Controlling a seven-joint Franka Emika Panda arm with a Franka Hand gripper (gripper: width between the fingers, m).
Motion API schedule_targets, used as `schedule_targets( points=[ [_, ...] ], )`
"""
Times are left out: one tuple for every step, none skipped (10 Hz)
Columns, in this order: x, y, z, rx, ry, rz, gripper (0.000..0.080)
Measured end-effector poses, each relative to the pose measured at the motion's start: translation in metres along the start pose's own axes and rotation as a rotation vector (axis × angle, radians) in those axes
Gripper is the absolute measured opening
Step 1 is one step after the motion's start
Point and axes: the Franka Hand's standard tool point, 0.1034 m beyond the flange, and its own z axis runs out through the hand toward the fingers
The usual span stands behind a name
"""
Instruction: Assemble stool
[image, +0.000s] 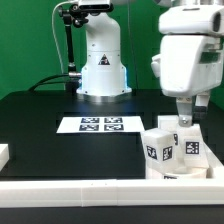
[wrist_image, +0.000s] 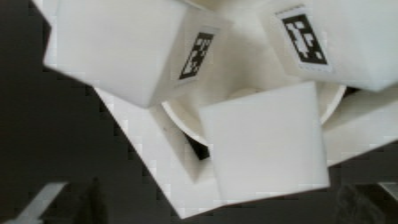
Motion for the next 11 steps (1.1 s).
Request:
schedule_targets(
  points=[
    [0.002,-0.003,0.002,-0.001,-0.008,-0.049,0.0649],
    [0.004,-0.006,0.005,-0.005,-0.021,-0.132,0.0649],
    [0.007,-0.011,0.008,-0.001,-0.022,-0.140,0.0649],
    [0.009,-0.014,0.010,0.003,-0.021,-0.132,0.0649],
    [0.010,-0.016,0.014,0.004,-0.022,-0.132,0.0649],
    [0.008,-0.017,0.019,0.008,-0.027,-0.132,0.0649],
    [0.007,-0.018,0.022,0.011,-0.030,-0.129,0.0649],
    [0.006,-0.018,0.023,0.012,-0.031,-0.123,0.0649],
    [0.006,-0.018,0.023,0.012,-0.031,-0.121,0.0522],
    [0.005,-0.017,0.023,0.012,-0.031,-0.119,0.0522],
    [0.005,-0.017,0.023,0.012,-0.032,-0.117,0.0383]
  ],
)
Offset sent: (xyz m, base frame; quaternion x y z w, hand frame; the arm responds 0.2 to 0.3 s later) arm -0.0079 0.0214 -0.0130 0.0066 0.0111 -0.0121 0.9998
